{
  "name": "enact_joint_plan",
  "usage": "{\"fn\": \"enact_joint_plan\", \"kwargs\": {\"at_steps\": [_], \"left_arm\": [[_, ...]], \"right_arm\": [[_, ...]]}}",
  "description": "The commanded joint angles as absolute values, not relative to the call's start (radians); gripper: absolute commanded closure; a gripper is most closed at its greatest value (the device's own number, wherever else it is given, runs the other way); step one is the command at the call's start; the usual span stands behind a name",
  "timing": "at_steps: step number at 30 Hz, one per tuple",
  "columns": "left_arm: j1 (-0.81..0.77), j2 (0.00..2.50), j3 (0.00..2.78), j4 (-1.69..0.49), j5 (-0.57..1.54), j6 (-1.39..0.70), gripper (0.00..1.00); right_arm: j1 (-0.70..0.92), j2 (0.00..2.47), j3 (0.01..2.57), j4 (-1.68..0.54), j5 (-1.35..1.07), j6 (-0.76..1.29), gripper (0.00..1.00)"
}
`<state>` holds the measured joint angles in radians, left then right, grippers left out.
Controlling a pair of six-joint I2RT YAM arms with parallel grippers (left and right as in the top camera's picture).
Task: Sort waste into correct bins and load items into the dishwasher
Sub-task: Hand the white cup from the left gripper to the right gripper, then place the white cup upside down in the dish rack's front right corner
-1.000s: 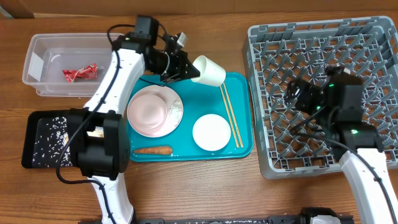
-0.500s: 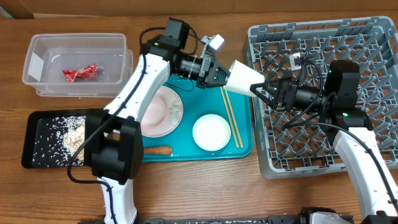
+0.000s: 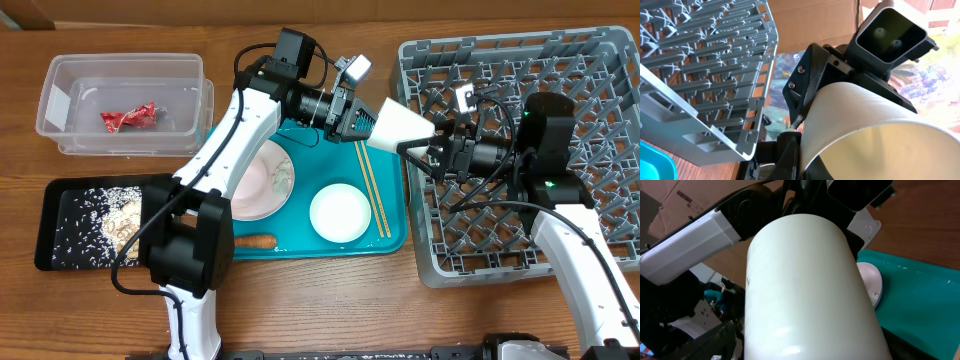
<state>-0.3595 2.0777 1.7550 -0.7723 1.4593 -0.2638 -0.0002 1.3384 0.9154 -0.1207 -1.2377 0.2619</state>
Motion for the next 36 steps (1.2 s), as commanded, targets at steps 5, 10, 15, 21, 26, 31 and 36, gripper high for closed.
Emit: {"fn": "enact_joint_plan", "kwargs": {"at_steps": [5,10,15,21,26,31,36], "left_arm": [[-0.361,2.048,1.776,-0.770,1.463,-0.278,0.96],[-0.361,2.048,1.776,-0.770,1.463,-0.278,0.96],[-0.361,2.048,1.776,-0.770,1.463,-0.278,0.96],[-0.361,2.048,1.776,-0.770,1.411,-0.277,0.80],[-0.329,2.045,1.776,-0.826,1.220,-0.262,0.60],[-0.234,2.006,1.777,-0.966,0.978,-0.199,0.52],[-0.080,1.849,1.777,-1.078,0.651,-0.163,0.51]], "right_arm": [[0.005,1.338,0.931,-0.094,-1.205,0.258,0.20],[0.005,1.338,0.931,-0.045,-1.205,0.262,0.25],[0.005,1.338,0.931,-0.046,-1.205,0.262,0.31],[0.005,1.338,0.931,-0.058,-1.173,0.262,0.44],[0.004,1.337,0.931,-0.144,-0.999,0.261,0.47],[-0.033,1.329,0.947,-0.215,-0.897,0.261,0.55],[-0.130,1.300,1.138,-0.600,-0.544,0.223,0.57]]}}
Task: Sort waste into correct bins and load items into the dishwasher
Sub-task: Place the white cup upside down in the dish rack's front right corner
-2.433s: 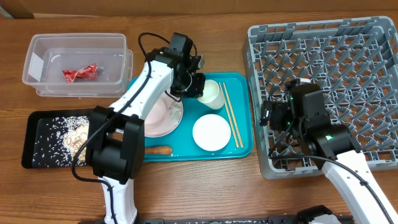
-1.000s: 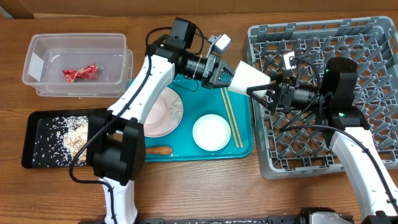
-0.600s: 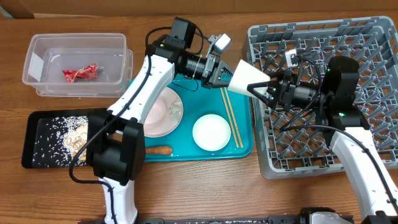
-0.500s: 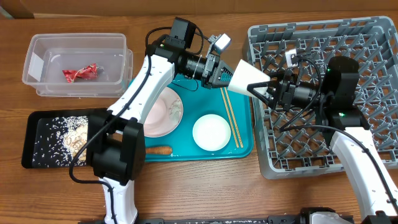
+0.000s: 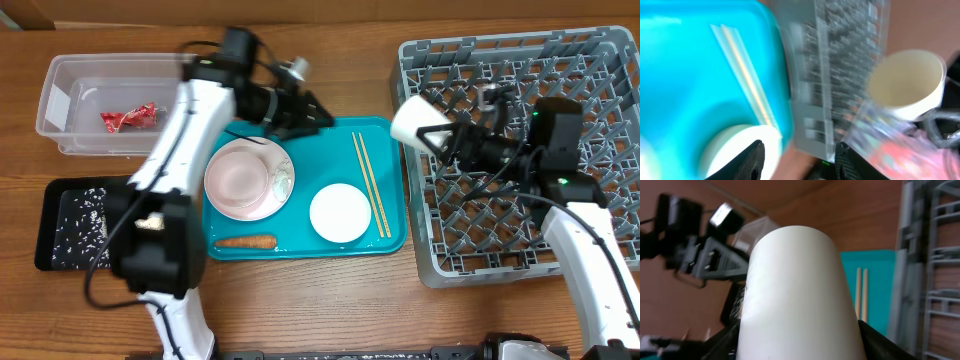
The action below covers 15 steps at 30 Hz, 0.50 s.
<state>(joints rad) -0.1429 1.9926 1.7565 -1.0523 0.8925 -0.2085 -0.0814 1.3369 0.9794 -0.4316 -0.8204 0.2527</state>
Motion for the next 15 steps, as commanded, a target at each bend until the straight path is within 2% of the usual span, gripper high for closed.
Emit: {"fn": "enact_joint_plan", "kwargs": {"at_steps": [1,4,7,15], "left_arm": [[-0.056,1.816,1.777,-1.090,0.598,-0.163,0.51],[-0.005,1.734,1.777,-1.125,0.452,-0.164,0.51],[0.006,1.700,1.777,-1.147,0.353,-0.163,0.48],[0.005,1.694,1.777,-1.152,0.332,-0.163,0.47]], "right_arm": [[-0.151,1.300,1.194,-0.701,-0.470,0.208,0.57],[-0.235,1.301,1.335,-0.947,-0.289,0.208,0.58],[-0.344,1.301,1.410,-1.081,-0.192,0.204,0.60],[-0.620,1.368,1.422,-1.208,-0.003,0.204,0.61]]}}
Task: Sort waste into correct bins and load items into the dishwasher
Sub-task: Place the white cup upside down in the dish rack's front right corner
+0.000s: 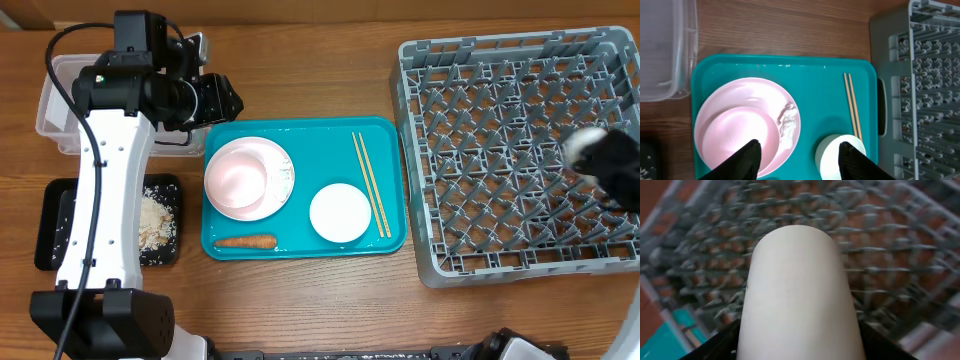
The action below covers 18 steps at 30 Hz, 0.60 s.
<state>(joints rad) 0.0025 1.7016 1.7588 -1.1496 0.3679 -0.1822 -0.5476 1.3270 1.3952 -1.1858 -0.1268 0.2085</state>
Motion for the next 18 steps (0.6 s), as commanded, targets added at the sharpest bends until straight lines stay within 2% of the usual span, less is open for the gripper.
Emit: {"fn": "enact_joint_plan", "kwargs": {"at_steps": [1,8,11,18], "left_arm": [[0.005,1.694,1.777,-1.152,0.331,-0.163,0.47],[0.005,1.694,1.777,-1.163,0.332,-0.163,0.47],[0.005,1.694,1.777,-1.166,0.332,-0.164,0.47],[0.005,1.694,1.777,-1.175,0.333,-0.164,0.46]], "right_arm": [[-0.651,1.393,1.422,-1.219,0.003,0.204,0.61],[-0.714,1.593,1.422,-1.265,0.003,0.204,0.60],[-0.714,1.637,1.422,-1.239,0.002,0.204,0.53],[-0.714,1.663,1.422,-1.180,-0.001,0.205,0.53]]}}
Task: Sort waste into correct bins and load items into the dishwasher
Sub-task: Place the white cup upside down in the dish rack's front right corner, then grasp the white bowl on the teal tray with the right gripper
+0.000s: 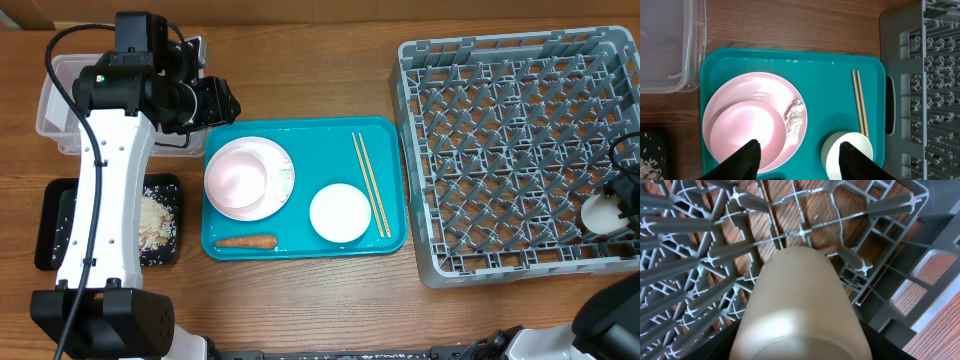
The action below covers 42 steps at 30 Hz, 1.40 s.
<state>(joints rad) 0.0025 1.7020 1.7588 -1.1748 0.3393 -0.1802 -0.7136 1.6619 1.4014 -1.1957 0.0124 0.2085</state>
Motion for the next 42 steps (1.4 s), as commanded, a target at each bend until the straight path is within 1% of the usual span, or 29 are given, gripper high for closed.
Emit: {"fn": "enact_joint_plan", "kwargs": {"at_steps": [1,2,3,4,5,6,8,9,15,17,19,22,24,28,29,32,34,36,37,38,42], "left_arm": [[0.005,1.694,1.777,-1.175,0.333,-0.164,0.46],[0.005,1.694,1.777,-1.175,0.333,-0.164,0.47],[0.005,1.694,1.777,-1.176,0.333,-0.164,0.47],[0.005,1.694,1.777,-1.176,0.333,-0.164,0.47],[0.005,1.694,1.777,-1.177,0.333,-0.164,0.47],[0.005,1.694,1.777,-1.178,0.333,-0.164,0.47],[0.005,1.694,1.777,-1.178,0.333,-0.164,0.47],[0.005,1.694,1.777,-1.178,0.333,-0.164,0.46],[0.004,1.694,1.777,-1.182,0.333,-0.164,0.46],[-0.009,1.694,1.777,-1.190,0.332,-0.163,0.43],[-0.035,1.695,1.776,-1.197,0.332,-0.158,0.41],[-0.120,1.705,1.760,-1.203,0.329,-0.157,0.36],[-0.160,1.714,1.742,-1.203,0.329,-0.157,0.36],[-0.269,1.761,1.679,-1.204,0.327,-0.157,0.38],[-0.291,1.772,1.665,-1.205,0.317,-0.158,0.43],[-0.329,1.784,1.658,-1.219,0.211,-0.239,0.42],[-0.332,1.780,1.658,-1.226,0.162,-0.264,0.42],[-0.325,1.770,1.658,-1.245,0.108,-0.293,0.41],[-0.319,1.765,1.658,-1.252,0.091,-0.305,0.41],[-0.302,1.754,1.658,-1.268,0.062,-0.326,0.41],[-0.231,1.723,1.658,-1.305,0.023,-0.383,0.41]], "right_arm": [[-0.714,1.663,1.422,-1.182,-0.001,0.205,0.49],[-0.714,1.663,1.422,-1.186,-0.001,0.205,0.45],[-0.714,1.663,1.422,-1.190,-0.001,0.205,0.45],[-0.714,1.663,1.422,-1.196,-0.001,0.205,0.42],[-0.714,1.663,1.422,-1.216,-0.001,0.205,0.27],[-0.714,1.663,1.422,-1.235,-0.001,0.205,0.17],[-0.714,1.663,1.422,-1.264,-0.001,0.205,0.11],[-0.714,1.663,1.422,-1.275,-0.001,0.205,0.10],[-0.714,1.650,1.435,-1.322,-0.009,0.204,0.08],[-0.714,1.633,1.484,-1.351,-0.045,0.203,0.07],[-0.713,1.609,1.564,-1.378,-0.150,0.176,0.06],[-0.668,1.553,1.680,-1.371,-0.518,0.023,0.06],[-0.622,1.535,1.682,-1.361,-0.580,-0.025,0.06],[-0.449,1.534,1.666,-1.377,-0.578,-0.106,0.06],[-0.389,1.534,1.656,-1.371,-0.578,-0.110,0.07],[-0.212,1.541,1.637,-1.356,-0.541,-0.109,0.07],[-0.120,1.555,1.637,-1.356,-0.487,-0.109,0.07],[0.009,1.581,1.637,-1.356,-0.407,-0.109,0.07],[0.038,1.587,1.637,-1.355,-0.389,-0.108,0.07],[0.133,1.618,1.637,-1.350,-0.334,-0.097,0.07],[0.287,1.703,1.636,-1.328,-0.288,-0.044,0.07]]}}
